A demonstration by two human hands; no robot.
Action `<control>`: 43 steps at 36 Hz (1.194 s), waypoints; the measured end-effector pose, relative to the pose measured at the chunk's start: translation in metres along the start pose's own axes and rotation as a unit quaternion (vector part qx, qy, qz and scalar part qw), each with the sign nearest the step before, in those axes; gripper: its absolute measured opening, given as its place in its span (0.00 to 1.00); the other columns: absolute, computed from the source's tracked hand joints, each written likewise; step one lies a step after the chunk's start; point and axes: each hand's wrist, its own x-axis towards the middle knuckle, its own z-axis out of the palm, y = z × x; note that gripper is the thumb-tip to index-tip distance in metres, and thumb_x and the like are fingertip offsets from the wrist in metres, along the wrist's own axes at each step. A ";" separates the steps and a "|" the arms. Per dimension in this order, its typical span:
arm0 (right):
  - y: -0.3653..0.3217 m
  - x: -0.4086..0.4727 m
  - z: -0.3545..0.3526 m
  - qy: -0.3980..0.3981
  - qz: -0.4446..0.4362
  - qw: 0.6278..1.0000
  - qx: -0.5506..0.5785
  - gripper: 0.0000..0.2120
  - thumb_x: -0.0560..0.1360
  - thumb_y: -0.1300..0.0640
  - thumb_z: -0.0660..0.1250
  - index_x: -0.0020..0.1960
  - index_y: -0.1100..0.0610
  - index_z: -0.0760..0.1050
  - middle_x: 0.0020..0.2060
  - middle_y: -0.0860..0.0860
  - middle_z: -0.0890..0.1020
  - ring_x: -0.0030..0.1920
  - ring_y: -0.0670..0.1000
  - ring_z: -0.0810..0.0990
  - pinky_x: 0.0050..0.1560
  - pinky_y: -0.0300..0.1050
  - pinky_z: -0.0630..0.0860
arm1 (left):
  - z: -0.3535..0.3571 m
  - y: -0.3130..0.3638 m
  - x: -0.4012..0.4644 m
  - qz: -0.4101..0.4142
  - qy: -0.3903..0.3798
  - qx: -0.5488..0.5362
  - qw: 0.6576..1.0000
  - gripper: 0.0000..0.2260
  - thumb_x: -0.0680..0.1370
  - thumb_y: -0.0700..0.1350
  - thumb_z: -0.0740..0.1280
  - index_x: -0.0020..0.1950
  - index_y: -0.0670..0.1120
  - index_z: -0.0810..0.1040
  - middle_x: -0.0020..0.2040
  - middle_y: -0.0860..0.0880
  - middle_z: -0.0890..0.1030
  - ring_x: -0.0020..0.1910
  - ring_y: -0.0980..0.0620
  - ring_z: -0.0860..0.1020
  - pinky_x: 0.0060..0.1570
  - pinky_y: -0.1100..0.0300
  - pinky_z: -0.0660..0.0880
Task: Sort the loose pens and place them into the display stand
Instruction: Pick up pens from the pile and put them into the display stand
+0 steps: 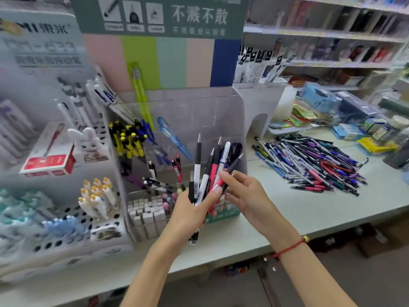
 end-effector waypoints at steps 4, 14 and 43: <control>0.007 -0.003 0.017 0.004 -0.010 0.996 -0.093 0.07 0.75 0.52 0.69 0.47 0.55 0.84 0.40 0.53 0.84 0.43 0.50 0.81 0.47 0.43 0.77 | -0.014 -0.005 -0.004 0.019 0.028 -0.018 0.999 0.08 0.77 0.53 0.66 0.46 0.50 0.81 0.33 0.51 0.79 0.32 0.57 0.76 0.28 0.67 0.70; 0.012 0.003 0.055 0.077 -0.043 0.983 -0.163 0.11 0.78 0.53 0.66 0.40 0.56 0.82 0.25 0.49 0.76 0.24 0.43 0.70 0.27 0.34 0.68 | -0.019 -0.011 -0.011 0.020 0.120 -0.069 0.990 0.13 0.77 0.58 0.63 0.51 0.51 0.80 0.35 0.56 0.82 0.36 0.59 0.80 0.35 0.67 0.74; -0.038 0.119 0.071 -0.193 0.006 0.524 -0.830 0.21 0.77 0.43 0.65 0.64 0.54 0.75 0.58 0.54 0.79 0.55 0.57 0.78 0.49 0.48 0.74 | -0.063 -0.025 -0.020 -0.067 0.229 -0.136 0.962 0.08 0.79 0.50 0.63 0.47 0.46 0.76 0.35 0.47 0.76 0.32 0.54 0.75 0.27 0.66 0.76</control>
